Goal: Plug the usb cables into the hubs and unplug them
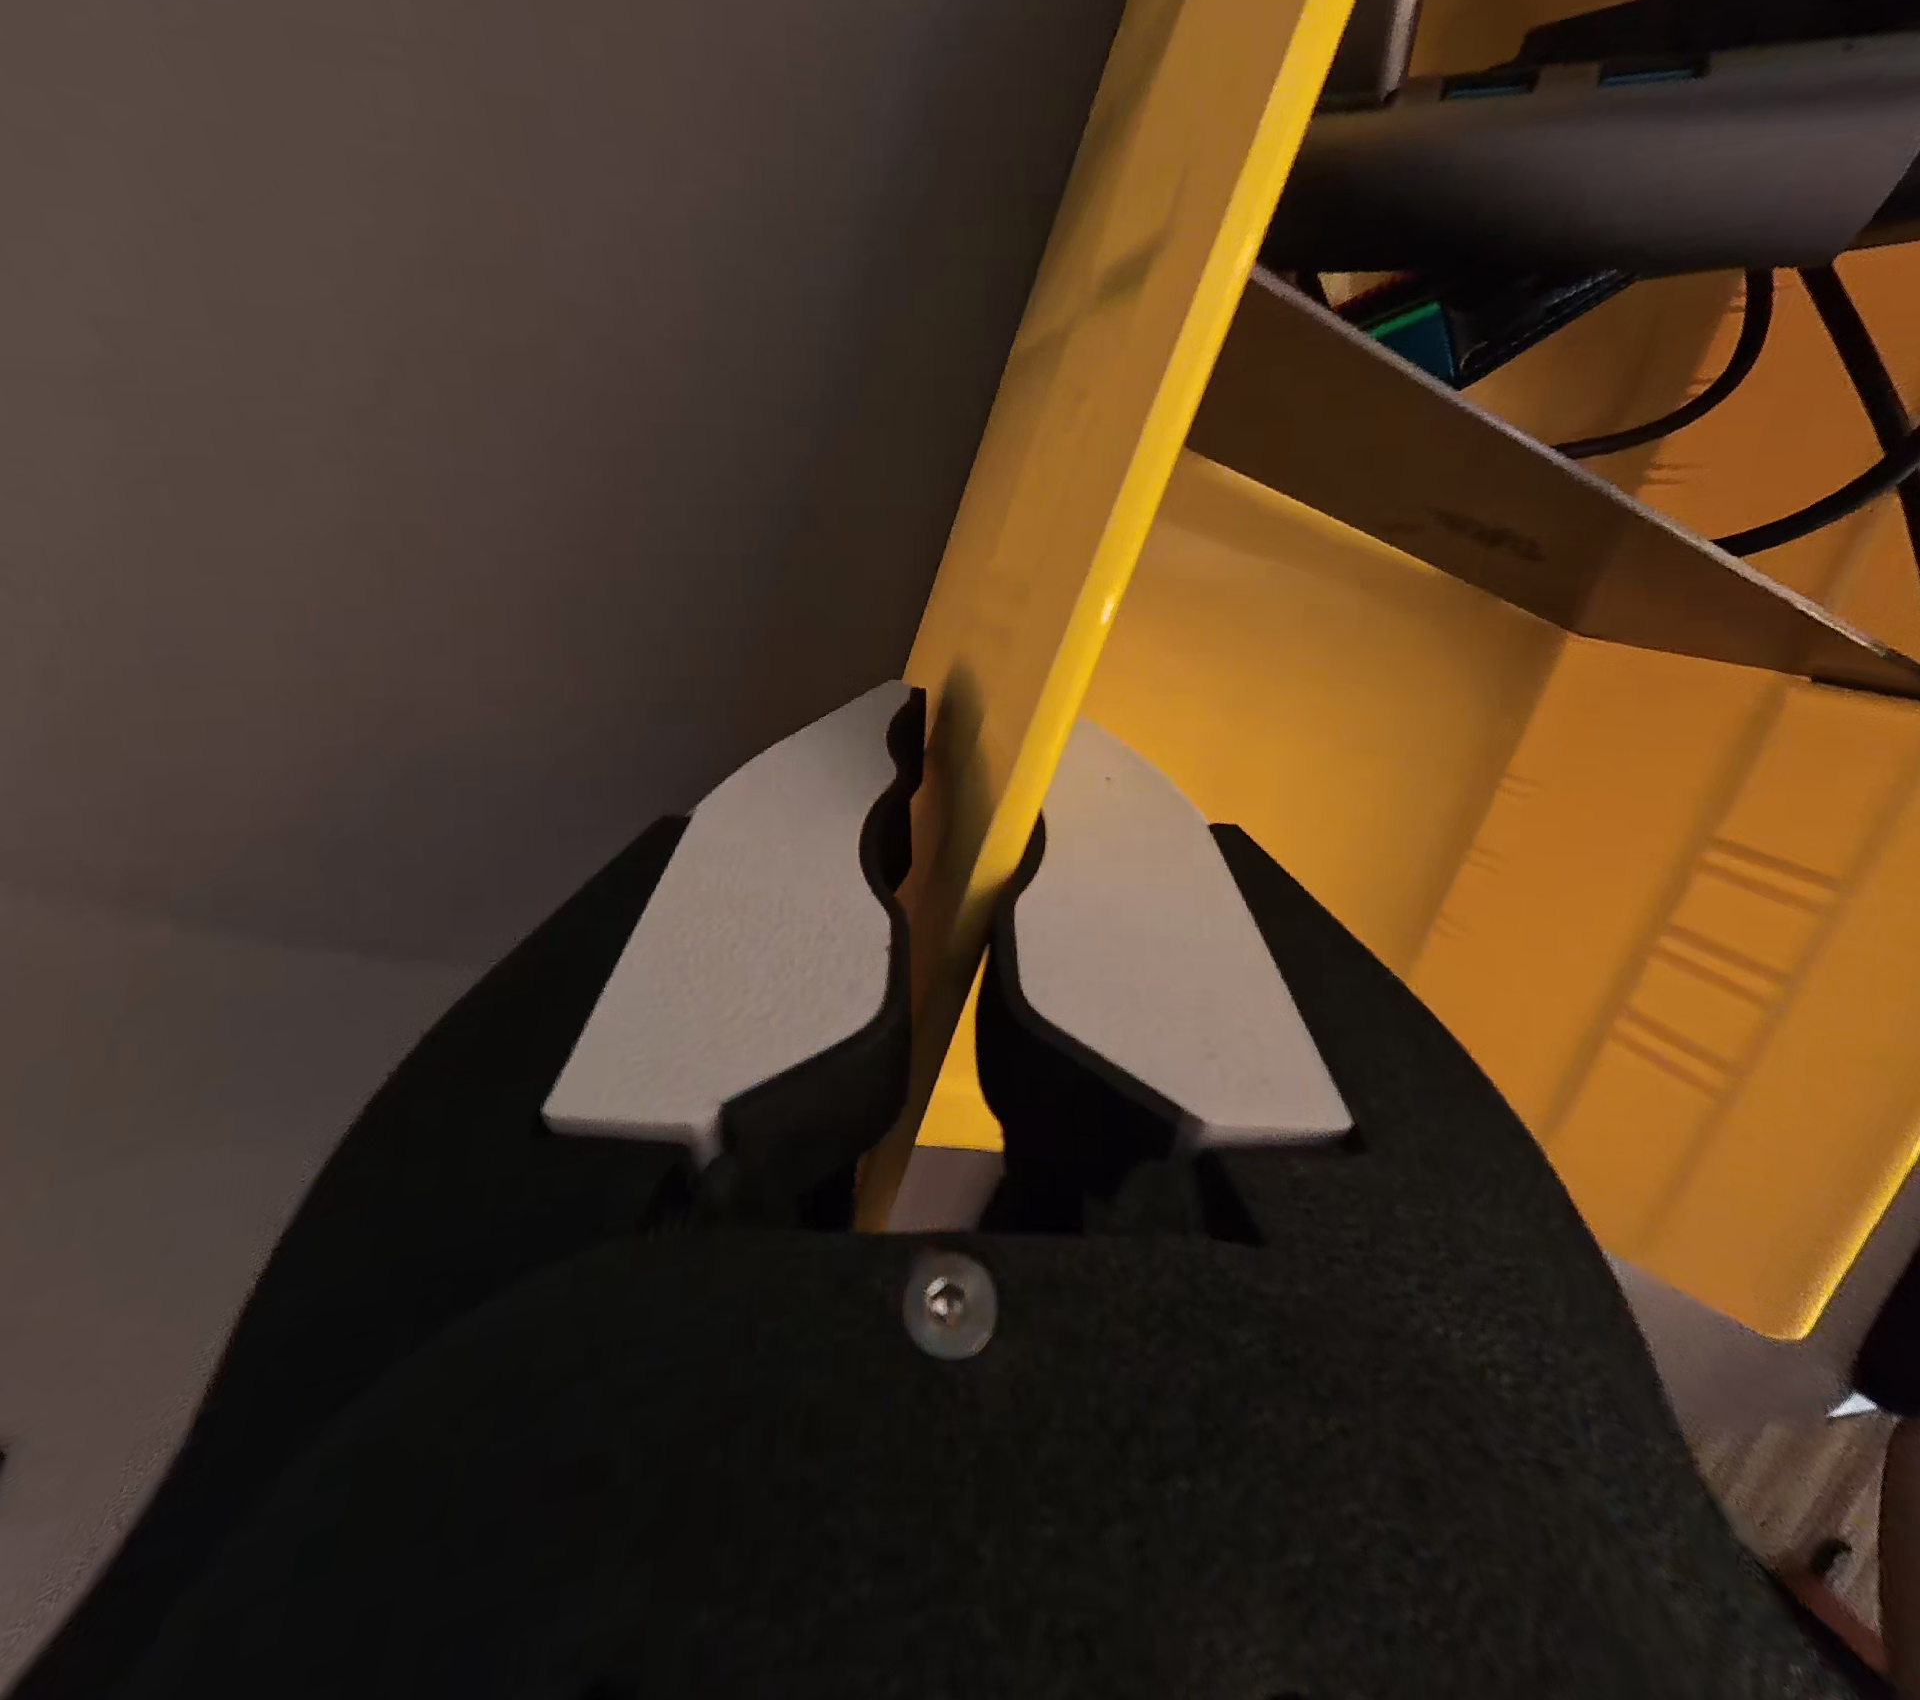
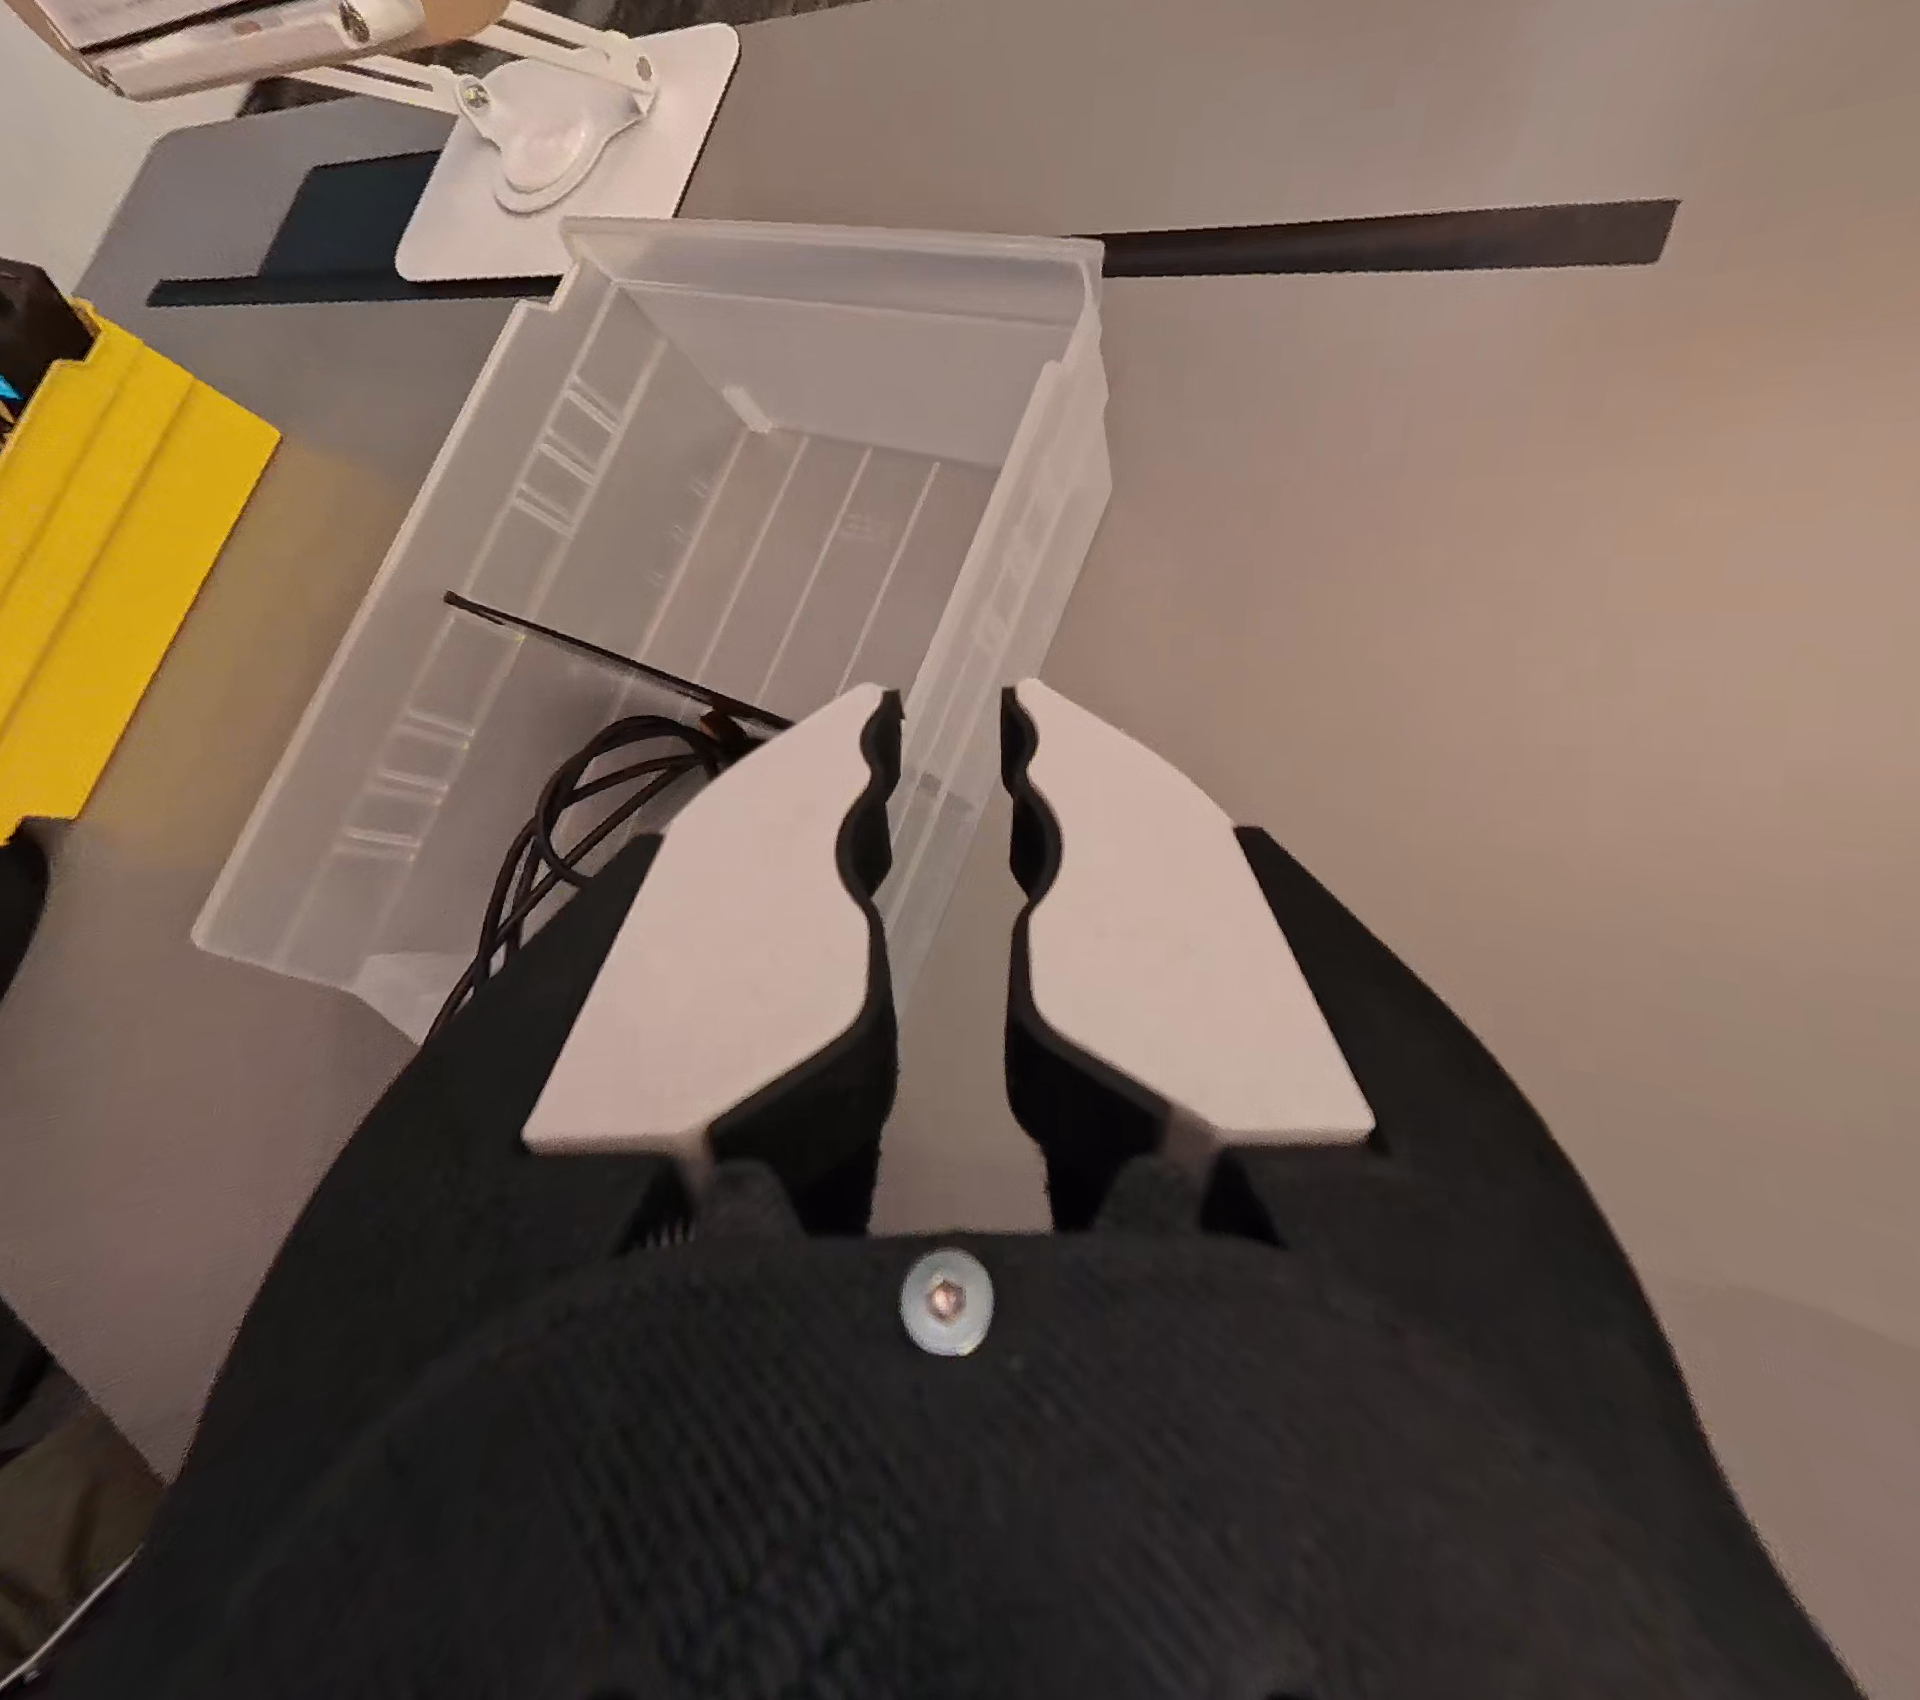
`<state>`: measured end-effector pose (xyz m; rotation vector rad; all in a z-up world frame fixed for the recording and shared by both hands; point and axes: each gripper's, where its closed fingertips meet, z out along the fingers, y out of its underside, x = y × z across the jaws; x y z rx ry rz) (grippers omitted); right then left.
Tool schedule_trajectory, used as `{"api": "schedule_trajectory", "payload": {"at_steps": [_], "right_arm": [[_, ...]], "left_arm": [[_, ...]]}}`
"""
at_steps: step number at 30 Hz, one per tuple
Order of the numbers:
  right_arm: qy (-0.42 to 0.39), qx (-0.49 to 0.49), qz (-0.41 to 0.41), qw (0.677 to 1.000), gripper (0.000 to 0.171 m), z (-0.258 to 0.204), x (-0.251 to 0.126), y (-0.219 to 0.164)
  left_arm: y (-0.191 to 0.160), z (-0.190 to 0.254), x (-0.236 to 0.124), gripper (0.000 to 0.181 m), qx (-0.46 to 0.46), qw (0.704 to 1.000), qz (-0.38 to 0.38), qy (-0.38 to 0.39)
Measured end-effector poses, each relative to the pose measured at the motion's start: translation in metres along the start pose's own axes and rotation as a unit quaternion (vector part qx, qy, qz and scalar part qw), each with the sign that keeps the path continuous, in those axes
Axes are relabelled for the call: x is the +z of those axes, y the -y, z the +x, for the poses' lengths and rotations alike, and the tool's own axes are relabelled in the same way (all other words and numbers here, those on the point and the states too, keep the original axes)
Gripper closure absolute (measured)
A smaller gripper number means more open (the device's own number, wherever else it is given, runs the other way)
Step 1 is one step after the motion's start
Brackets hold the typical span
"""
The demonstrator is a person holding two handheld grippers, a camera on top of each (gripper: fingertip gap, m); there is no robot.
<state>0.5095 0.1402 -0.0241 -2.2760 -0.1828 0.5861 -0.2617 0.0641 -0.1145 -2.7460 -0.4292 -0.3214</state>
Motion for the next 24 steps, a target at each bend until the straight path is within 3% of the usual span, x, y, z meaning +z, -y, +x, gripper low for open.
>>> {"api": "schedule_trajectory", "payload": {"at_steps": [11, 19, 24], "right_arm": [[0.049, 0.015, -0.09, 0.995, 0.15, -0.019, 0.008, -0.031], [0.012, 0.044, -0.157, 0.986, 0.138, -0.026, 0.008, -0.05], [-0.025, 0.039, -0.191, 0.98, 0.139, -0.014, 0.015, -0.061]], "left_arm": [[0.001, 0.016, 0.006, 0.174, -0.042, 0.999, -0.015, 0.005], [-0.002, 0.023, 0.007, 0.173, -0.059, 0.998, 0.001, 0.005], [-0.006, 0.028, 0.008, 0.174, -0.051, 0.999, -0.002, 0.007]]}}
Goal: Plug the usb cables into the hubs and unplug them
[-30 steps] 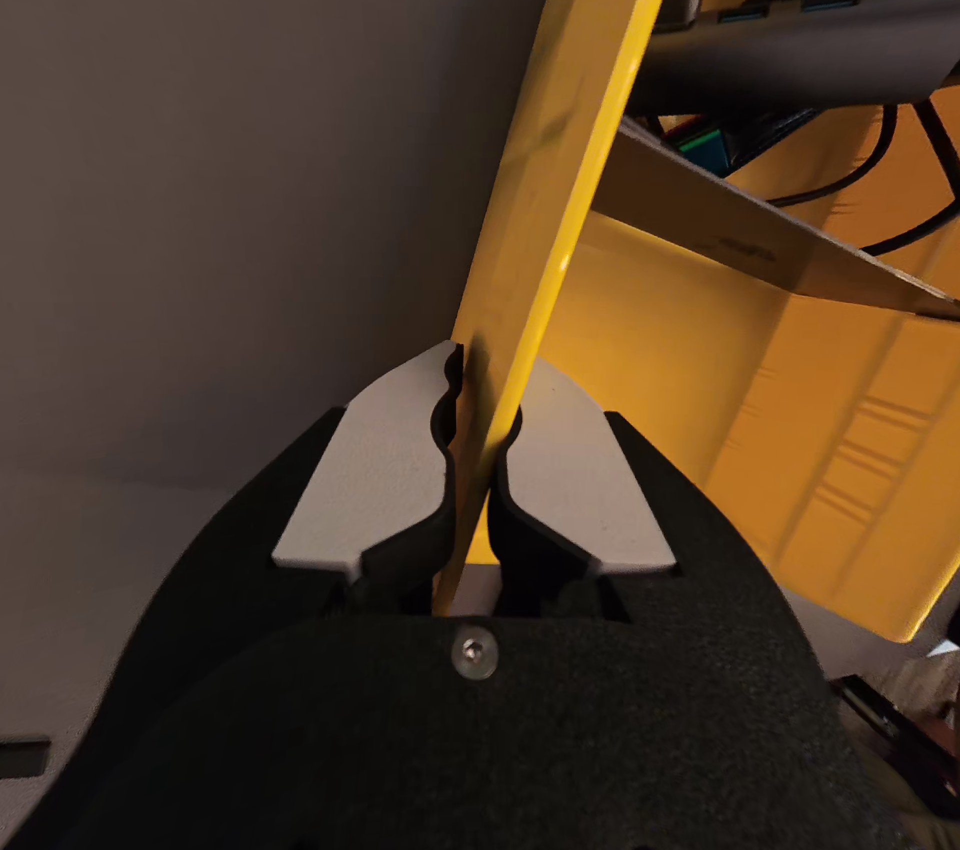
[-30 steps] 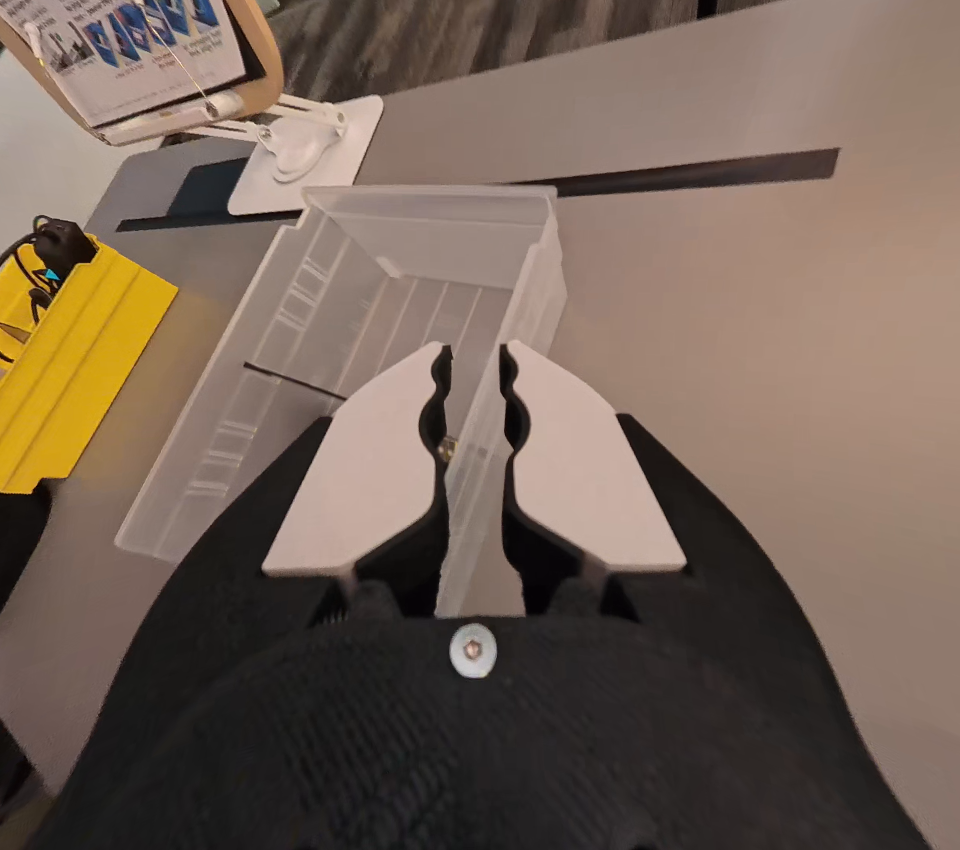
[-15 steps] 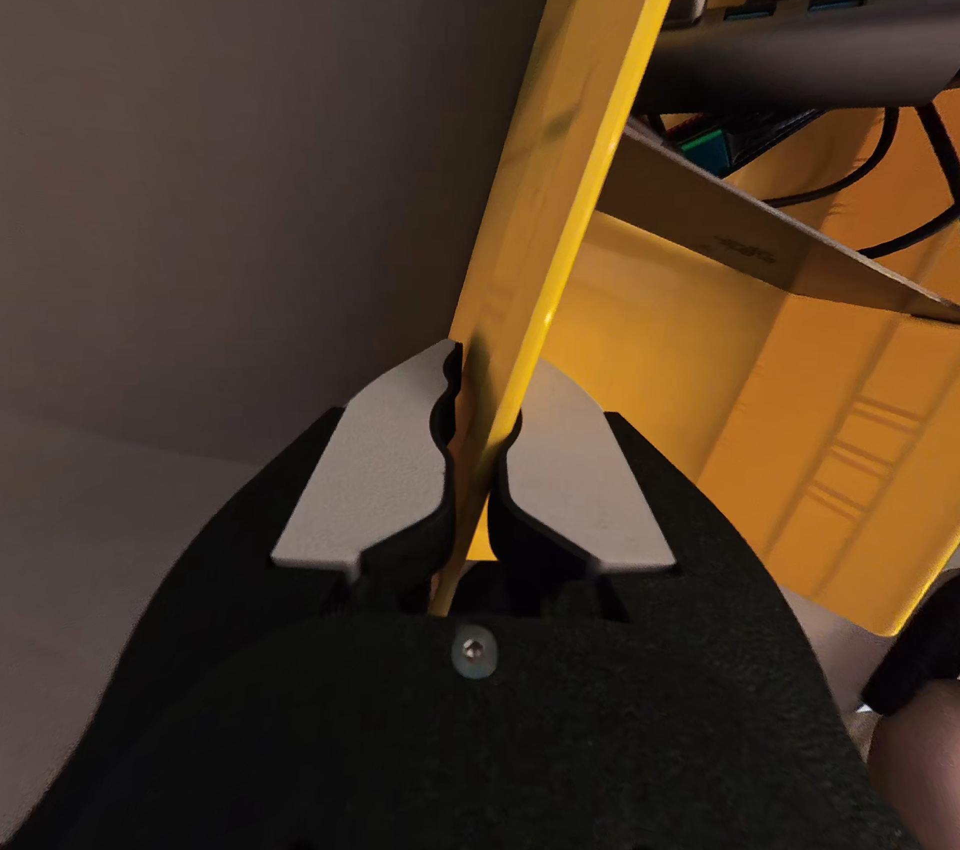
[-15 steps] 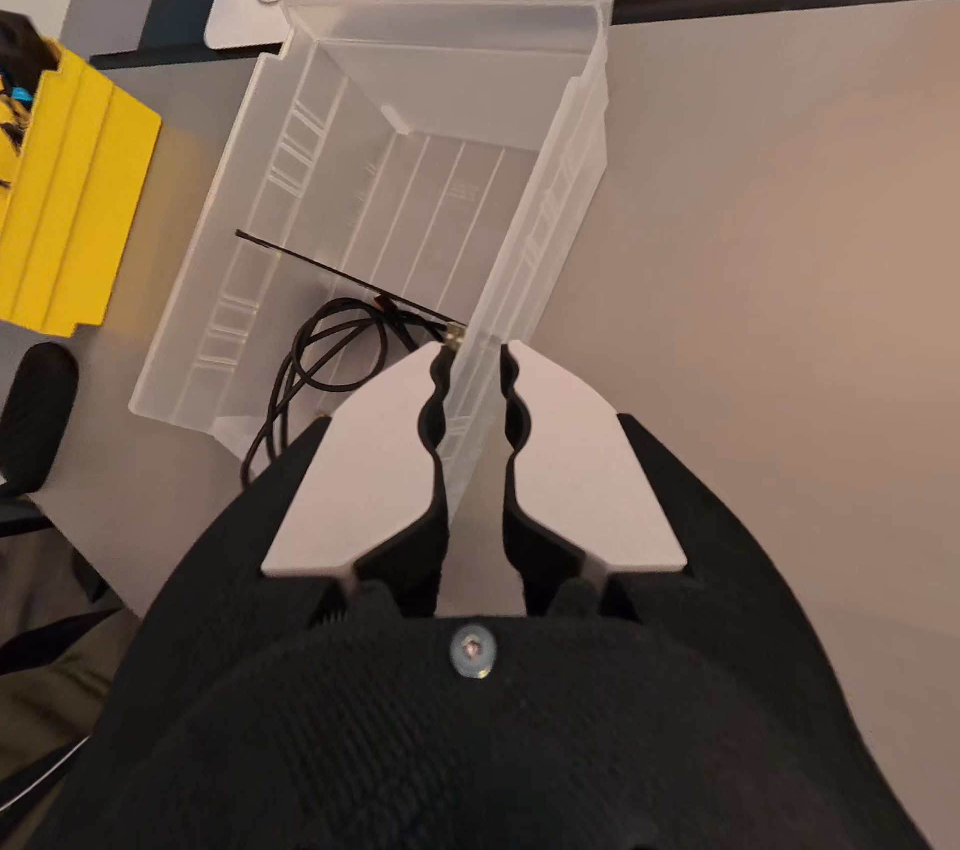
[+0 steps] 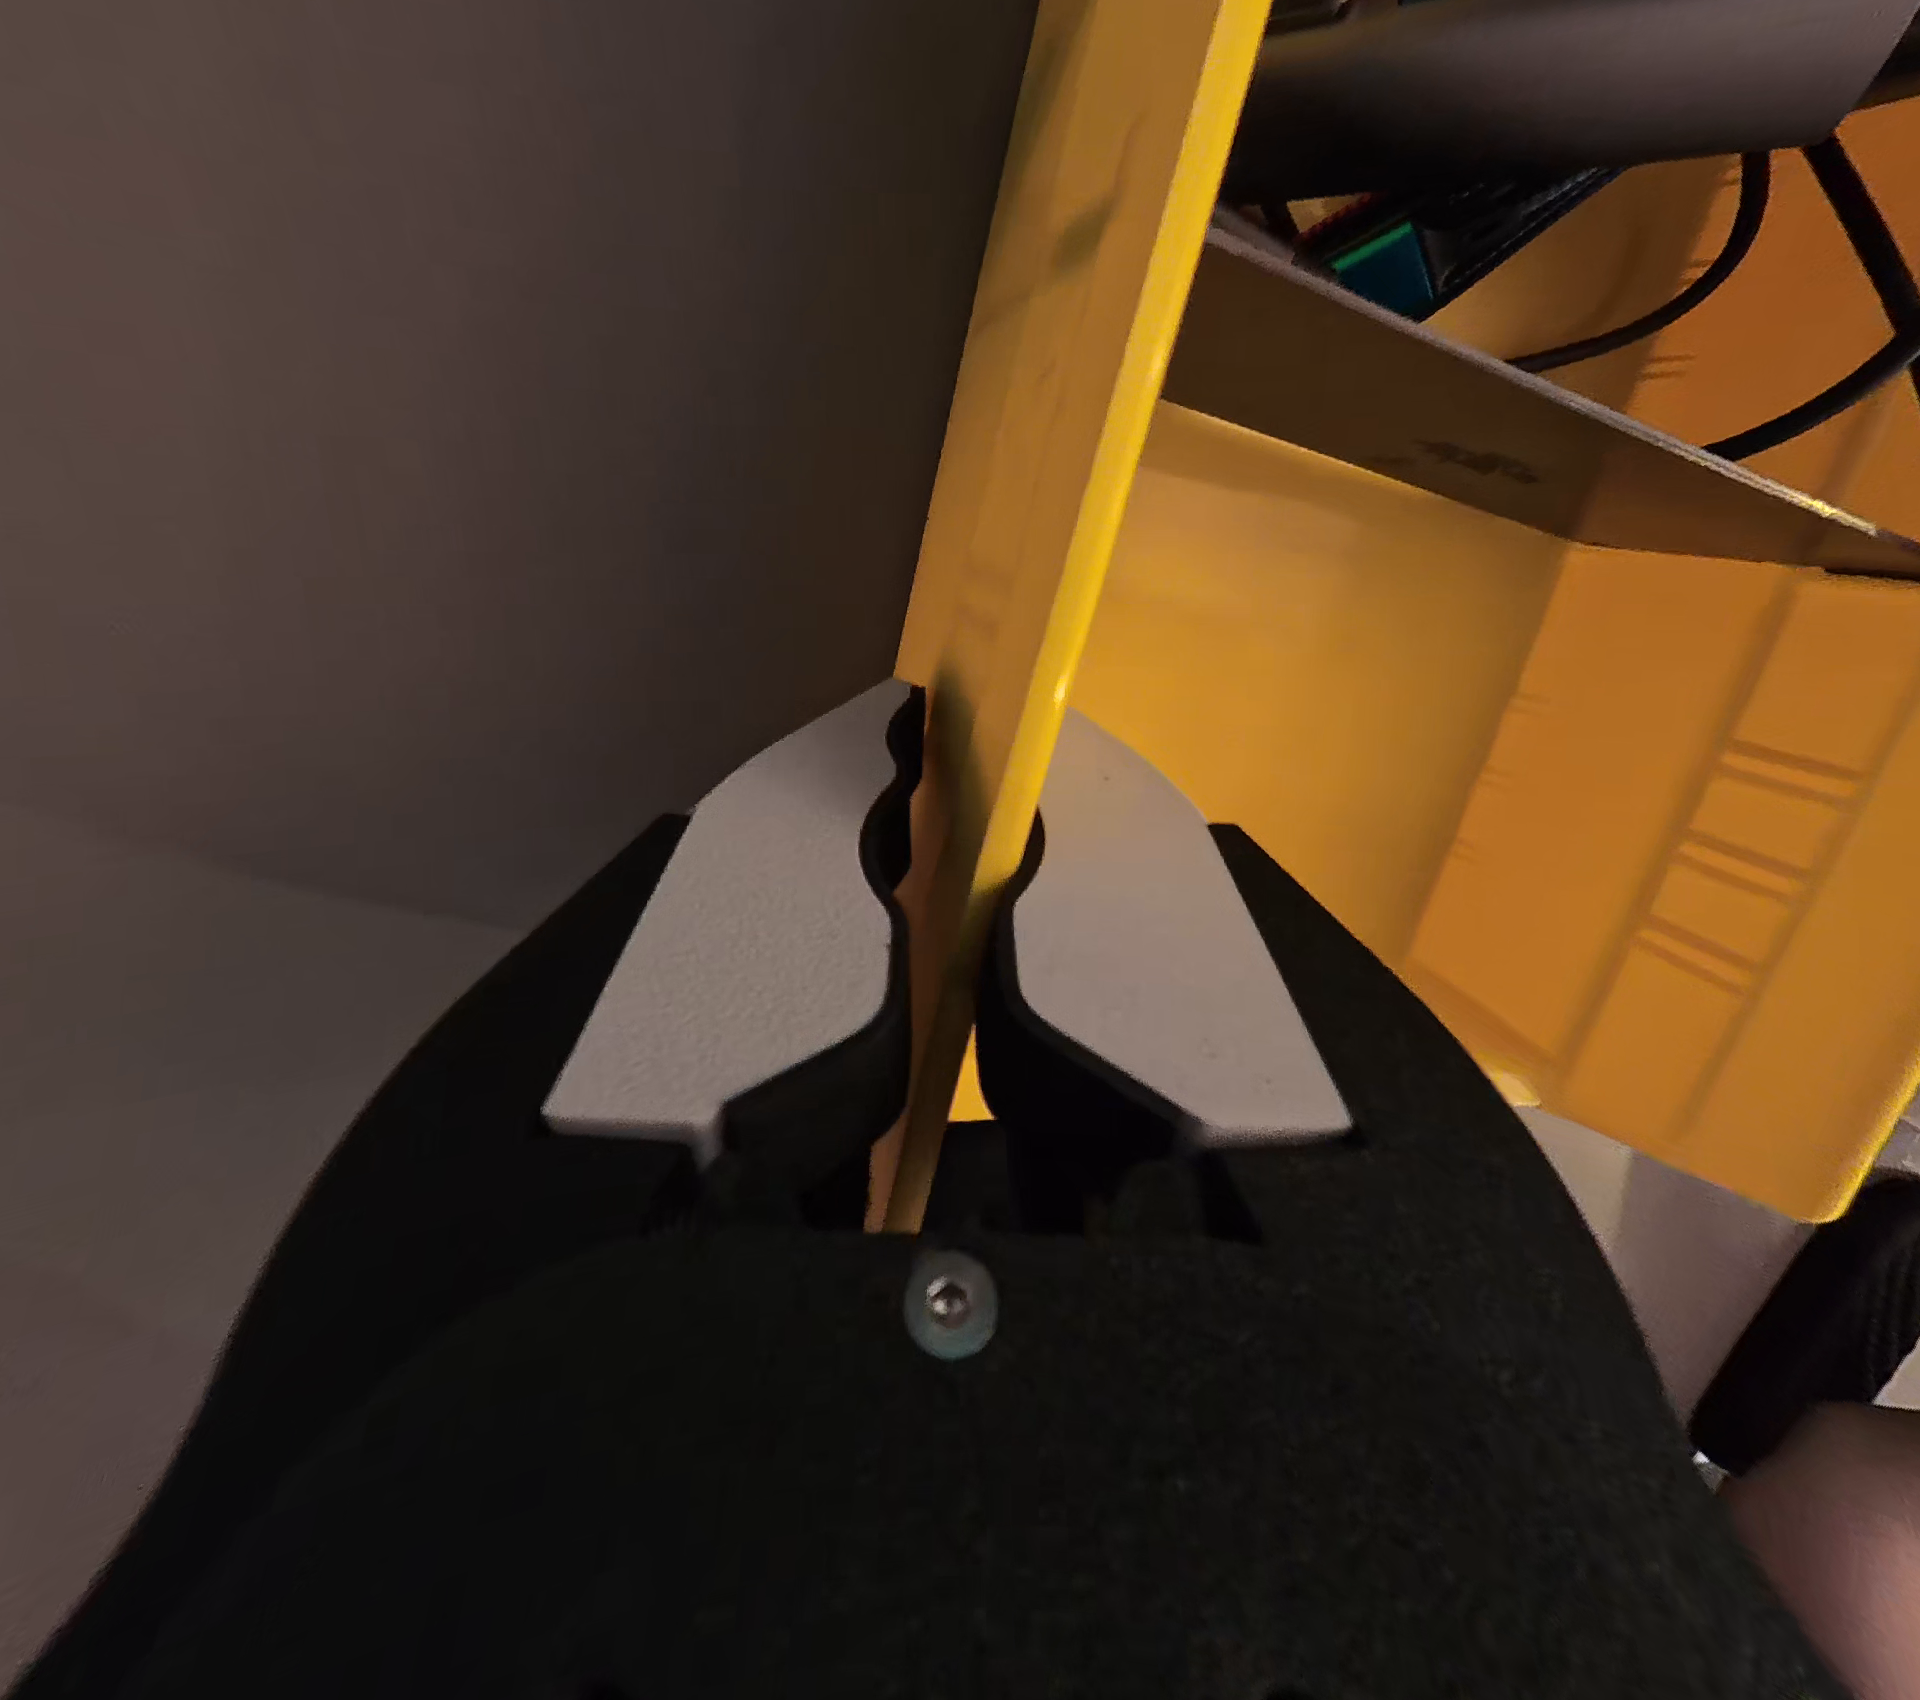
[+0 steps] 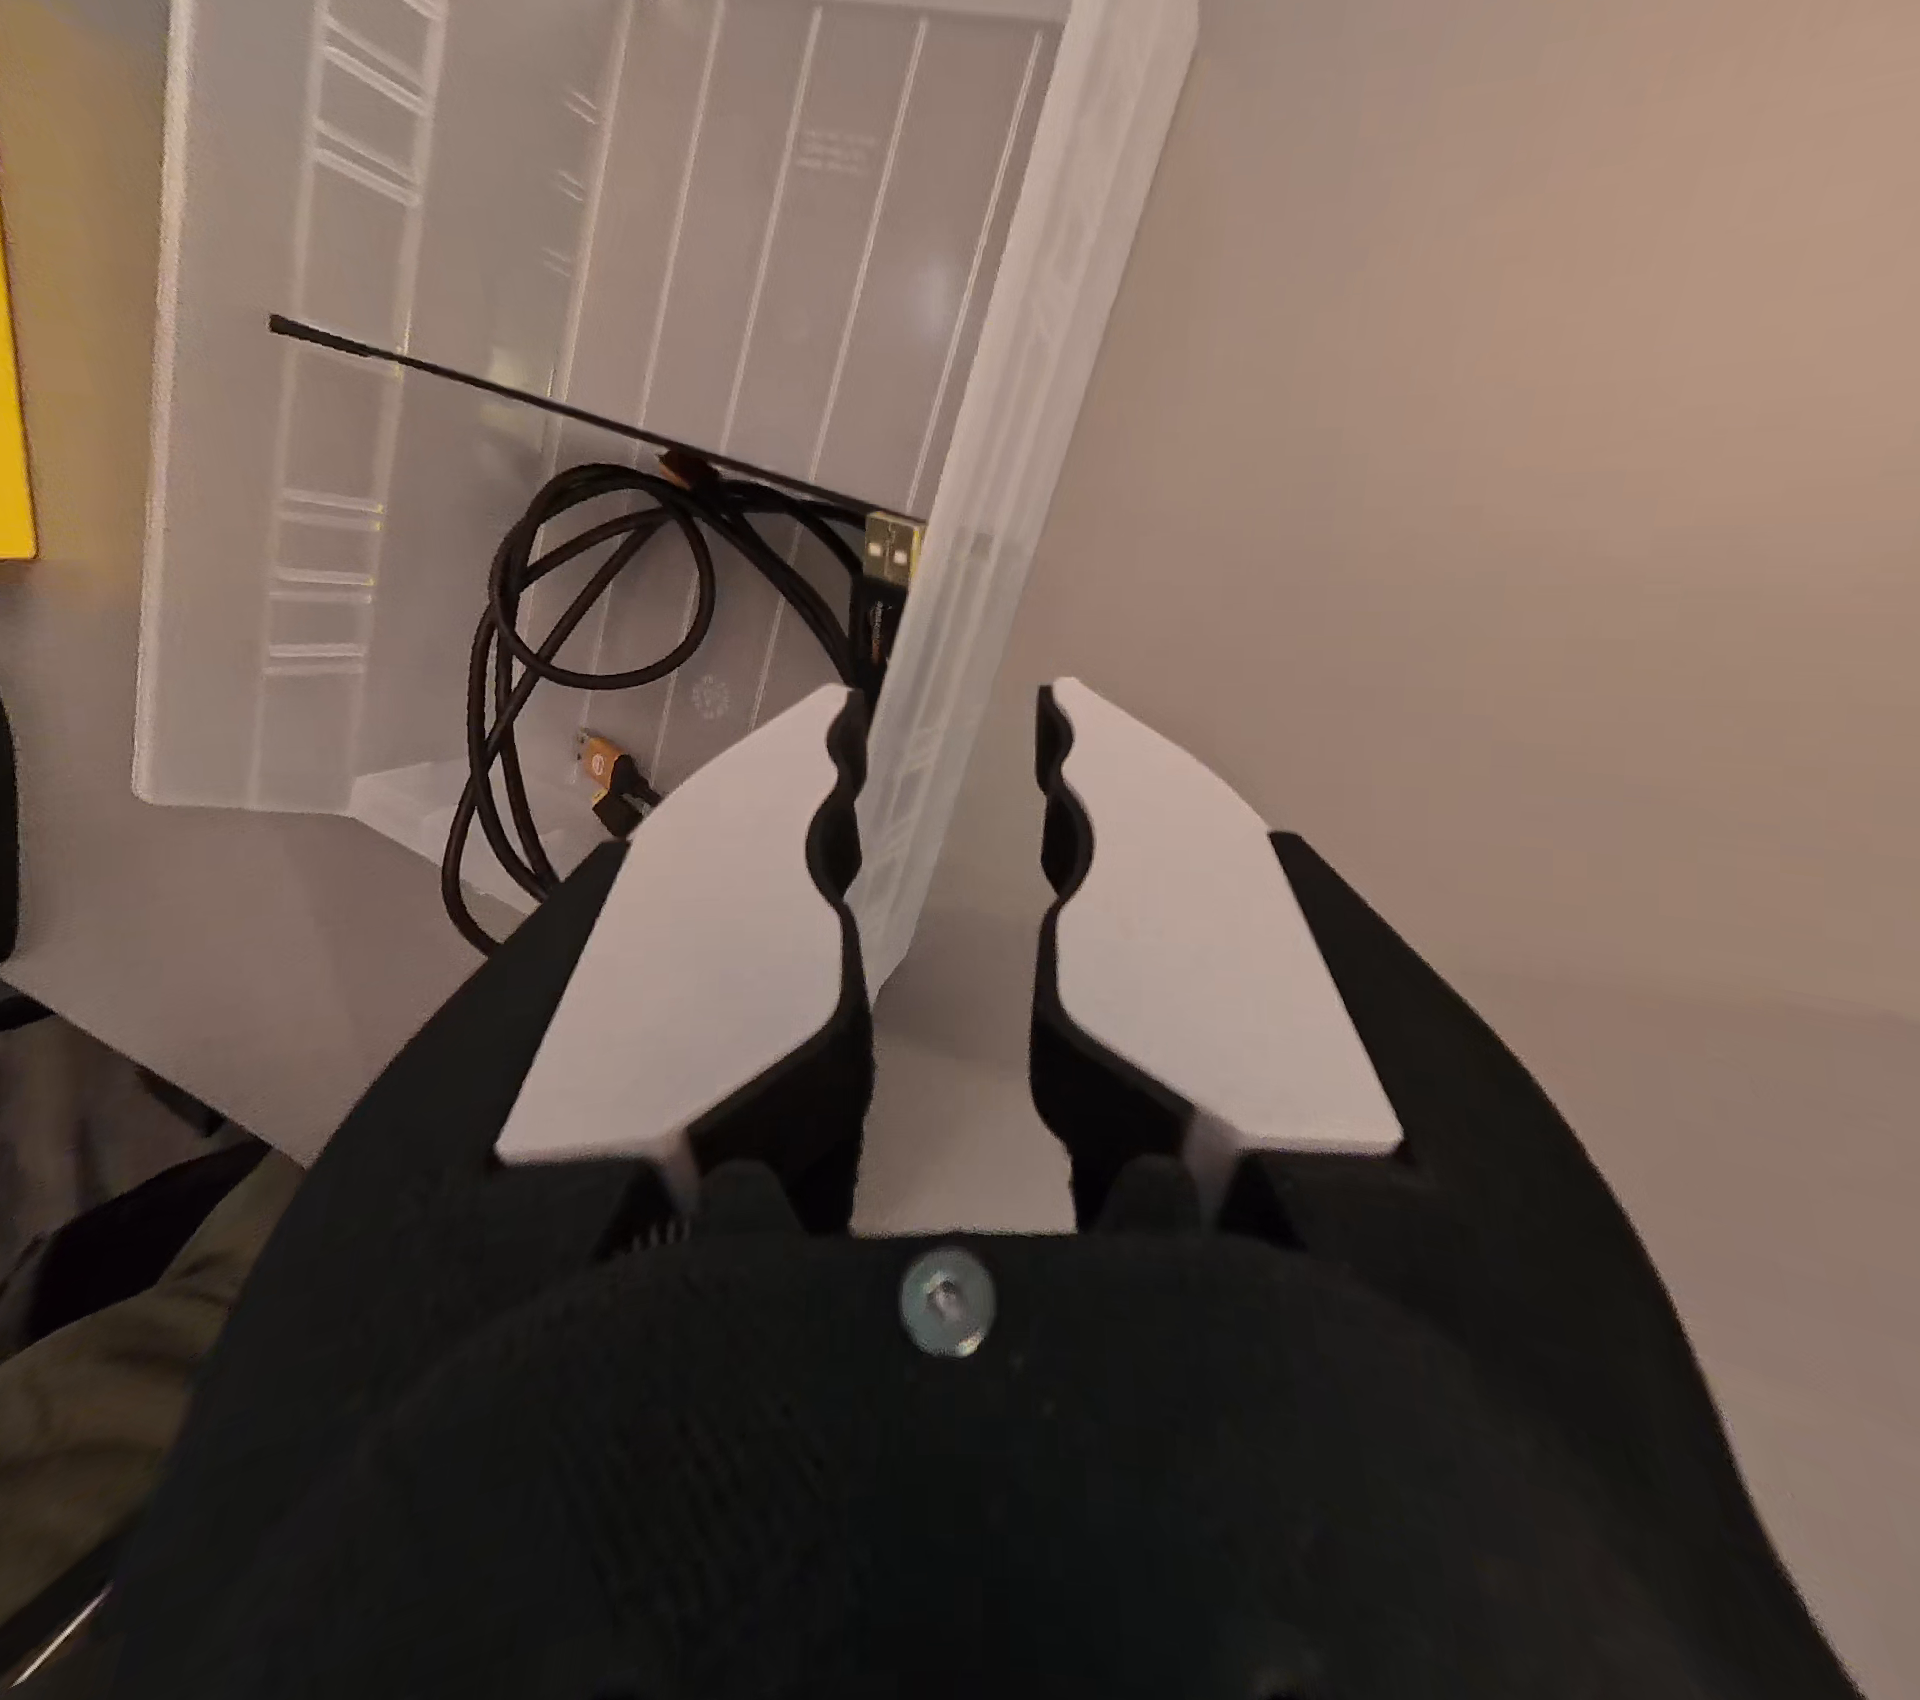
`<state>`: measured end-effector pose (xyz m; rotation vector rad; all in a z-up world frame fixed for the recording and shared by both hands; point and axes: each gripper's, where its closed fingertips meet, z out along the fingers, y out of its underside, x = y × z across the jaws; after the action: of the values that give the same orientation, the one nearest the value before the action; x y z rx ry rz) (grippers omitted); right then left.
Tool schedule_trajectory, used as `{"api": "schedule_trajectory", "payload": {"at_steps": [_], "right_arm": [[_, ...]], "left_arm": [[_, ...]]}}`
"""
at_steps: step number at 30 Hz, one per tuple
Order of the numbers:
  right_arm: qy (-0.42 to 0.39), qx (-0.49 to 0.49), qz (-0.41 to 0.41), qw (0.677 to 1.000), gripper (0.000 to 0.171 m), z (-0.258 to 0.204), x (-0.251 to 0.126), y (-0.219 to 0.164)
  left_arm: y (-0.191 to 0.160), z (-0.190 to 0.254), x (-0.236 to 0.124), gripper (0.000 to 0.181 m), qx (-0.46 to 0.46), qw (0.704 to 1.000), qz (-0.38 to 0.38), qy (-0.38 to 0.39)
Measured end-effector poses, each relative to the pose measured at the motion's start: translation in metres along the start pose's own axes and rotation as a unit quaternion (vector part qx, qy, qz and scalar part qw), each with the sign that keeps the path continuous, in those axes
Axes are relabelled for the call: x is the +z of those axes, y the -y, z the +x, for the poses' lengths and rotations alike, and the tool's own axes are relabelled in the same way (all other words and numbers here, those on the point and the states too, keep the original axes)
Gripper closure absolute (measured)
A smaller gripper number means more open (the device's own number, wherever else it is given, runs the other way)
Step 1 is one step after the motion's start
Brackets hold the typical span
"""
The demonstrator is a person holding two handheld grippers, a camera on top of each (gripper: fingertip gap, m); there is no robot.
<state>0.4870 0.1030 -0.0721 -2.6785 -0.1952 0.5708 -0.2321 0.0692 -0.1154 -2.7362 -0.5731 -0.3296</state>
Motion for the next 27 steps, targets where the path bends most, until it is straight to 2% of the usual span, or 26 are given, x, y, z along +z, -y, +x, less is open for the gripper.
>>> {"api": "schedule_trajectory", "payload": {"at_steps": [5, 8, 19, 27], "right_arm": [[0.015, -0.014, -0.066, 0.998, 0.14, -0.005, 0.022, -0.014], [0.021, -0.018, -0.084, 0.996, 0.15, -0.012, 0.027, -0.014], [0.006, 0.003, -0.069, 0.998, 0.153, 0.004, 0.017, -0.017], [-0.023, -0.023, -0.07, 0.997, 0.153, 0.006, 0.017, -0.014]], "left_arm": [[-0.004, 0.005, 0.0, 0.172, 0.021, 1.0, -0.004, -0.007], [-0.004, 0.006, 0.0, 0.171, 0.032, 0.999, 0.0, -0.014], [-0.004, 0.008, 0.001, 0.169, 0.062, 0.998, 0.002, -0.025], [-0.004, 0.007, 0.001, 0.17, 0.088, 0.996, 0.001, -0.021]]}}
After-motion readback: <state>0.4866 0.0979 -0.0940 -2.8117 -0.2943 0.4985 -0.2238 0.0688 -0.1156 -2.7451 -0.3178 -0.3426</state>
